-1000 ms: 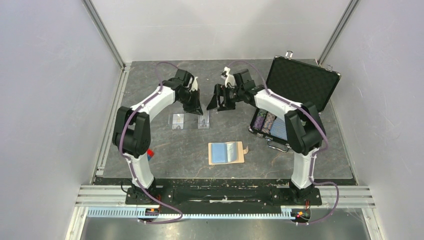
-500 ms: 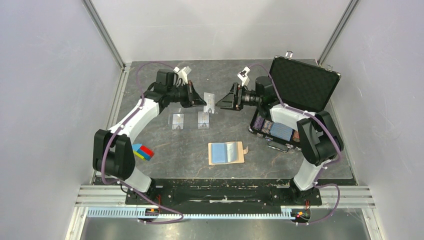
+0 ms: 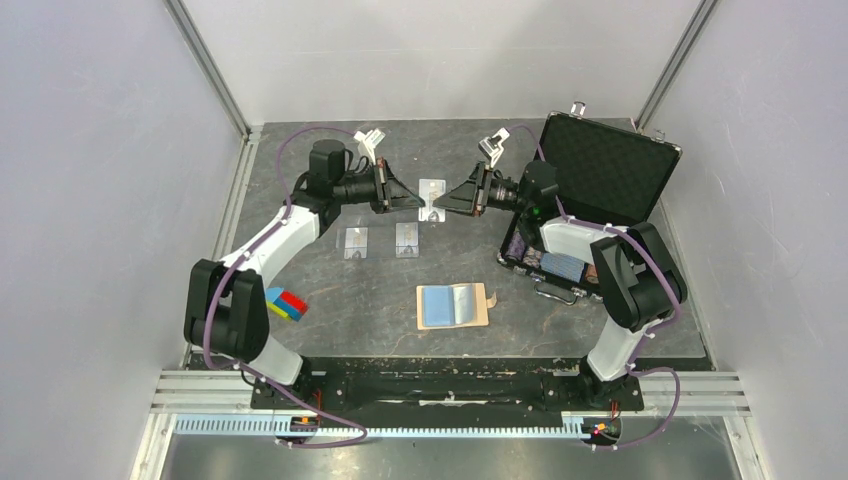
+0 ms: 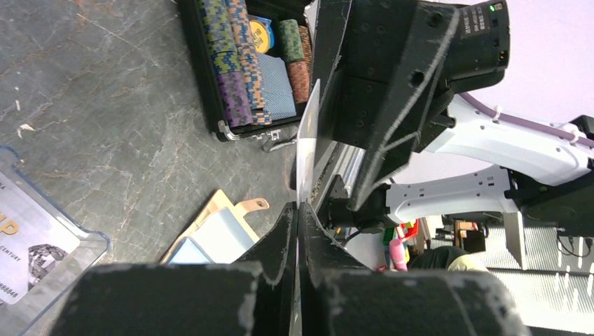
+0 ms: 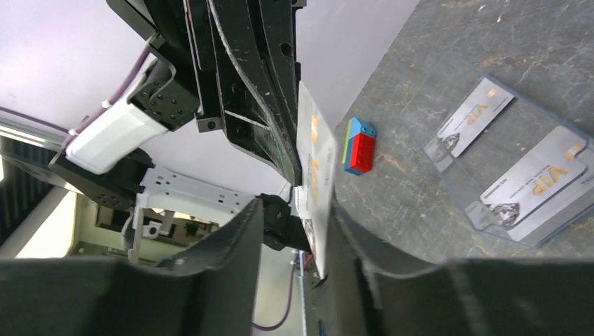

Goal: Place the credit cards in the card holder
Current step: Pick up the credit card from the storage box.

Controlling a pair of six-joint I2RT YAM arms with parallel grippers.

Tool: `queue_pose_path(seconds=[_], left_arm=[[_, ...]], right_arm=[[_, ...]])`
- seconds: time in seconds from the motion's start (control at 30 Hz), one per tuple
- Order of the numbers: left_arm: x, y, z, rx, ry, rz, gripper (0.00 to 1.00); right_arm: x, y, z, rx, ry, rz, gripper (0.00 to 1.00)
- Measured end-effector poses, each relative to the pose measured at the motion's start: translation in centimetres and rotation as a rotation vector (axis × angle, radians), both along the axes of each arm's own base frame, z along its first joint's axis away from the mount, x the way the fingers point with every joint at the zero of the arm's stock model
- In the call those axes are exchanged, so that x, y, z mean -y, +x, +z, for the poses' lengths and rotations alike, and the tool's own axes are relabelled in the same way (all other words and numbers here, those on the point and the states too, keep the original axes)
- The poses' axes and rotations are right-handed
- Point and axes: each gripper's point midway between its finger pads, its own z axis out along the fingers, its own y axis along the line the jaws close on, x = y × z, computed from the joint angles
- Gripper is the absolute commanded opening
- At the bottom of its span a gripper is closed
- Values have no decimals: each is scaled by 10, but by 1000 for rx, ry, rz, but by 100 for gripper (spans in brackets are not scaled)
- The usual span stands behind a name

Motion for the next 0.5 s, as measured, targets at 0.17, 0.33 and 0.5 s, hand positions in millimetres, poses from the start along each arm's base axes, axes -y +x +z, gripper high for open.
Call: queue_pose_path(seconds=[0.17,0.33,0.5], left_arm=[[1,-6,3,6,-21,-19,18],[0,-9,-5,-15,-16,-19,37],[-3,-15,-20,-68,11,-10,40]], right_arm=[[1,-2,-2,-19,4,5,0],[2,-7,-5,-24,5,18,0],[5,-15,-22,-53,-30,19,0]])
